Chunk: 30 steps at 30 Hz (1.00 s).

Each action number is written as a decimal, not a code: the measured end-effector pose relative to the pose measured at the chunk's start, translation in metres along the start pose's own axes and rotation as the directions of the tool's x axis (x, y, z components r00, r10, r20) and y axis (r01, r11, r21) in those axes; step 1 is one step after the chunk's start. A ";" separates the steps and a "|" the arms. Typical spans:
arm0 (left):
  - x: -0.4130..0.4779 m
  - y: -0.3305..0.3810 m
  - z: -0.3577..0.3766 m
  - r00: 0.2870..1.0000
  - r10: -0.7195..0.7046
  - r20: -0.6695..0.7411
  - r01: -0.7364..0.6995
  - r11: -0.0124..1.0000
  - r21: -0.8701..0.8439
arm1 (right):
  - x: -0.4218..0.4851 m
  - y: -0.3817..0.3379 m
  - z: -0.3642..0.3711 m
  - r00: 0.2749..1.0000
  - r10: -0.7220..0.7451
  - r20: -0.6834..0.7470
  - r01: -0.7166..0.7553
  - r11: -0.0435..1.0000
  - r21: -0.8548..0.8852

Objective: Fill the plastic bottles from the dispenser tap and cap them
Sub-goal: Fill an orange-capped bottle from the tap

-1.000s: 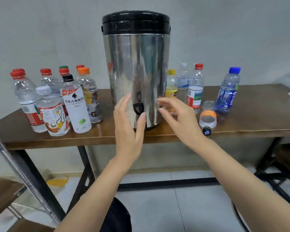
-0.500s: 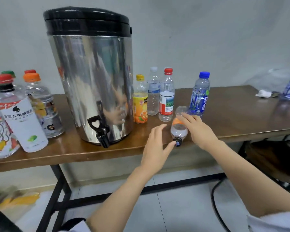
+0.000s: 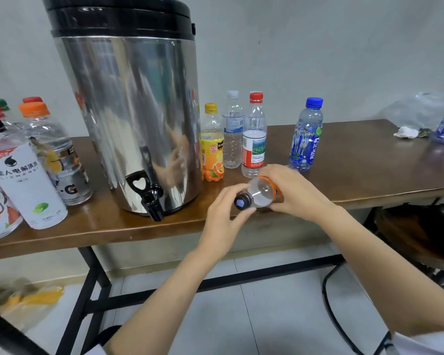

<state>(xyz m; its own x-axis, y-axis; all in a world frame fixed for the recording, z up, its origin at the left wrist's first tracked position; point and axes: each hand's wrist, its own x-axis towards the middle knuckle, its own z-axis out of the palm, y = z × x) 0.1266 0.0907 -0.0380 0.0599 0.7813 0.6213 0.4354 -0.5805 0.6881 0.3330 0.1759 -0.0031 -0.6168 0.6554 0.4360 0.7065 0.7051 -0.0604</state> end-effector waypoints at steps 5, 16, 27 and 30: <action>-0.003 0.032 -0.042 0.998 -0.011 -0.061 0.000 0.985 -0.175 | -0.004 -0.055 -0.018 0.996 0.057 -0.072 -0.042 0.981 0.191; -0.022 0.073 -0.119 0.973 -0.110 0.203 0.211 0.781 -0.588 | -0.023 -0.171 -0.013 0.982 0.187 0.016 -0.136 0.655 0.743; -0.054 0.064 -0.159 0.981 -0.189 0.037 0.191 0.933 -0.306 | -0.023 -0.220 0.030 0.971 0.224 0.079 -0.193 0.548 0.814; -0.059 0.065 -0.172 0.973 -0.211 0.095 0.230 0.922 -0.310 | -0.021 -0.230 0.035 0.965 0.252 0.072 -0.206 0.560 0.802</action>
<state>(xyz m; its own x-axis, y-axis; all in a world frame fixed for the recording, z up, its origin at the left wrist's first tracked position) -0.0031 -0.0329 0.0349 0.0516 0.9043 0.4237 0.1371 -0.4267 0.8939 0.1715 0.0089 -0.0296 -0.4422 0.8295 0.3411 0.2446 0.4774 -0.8440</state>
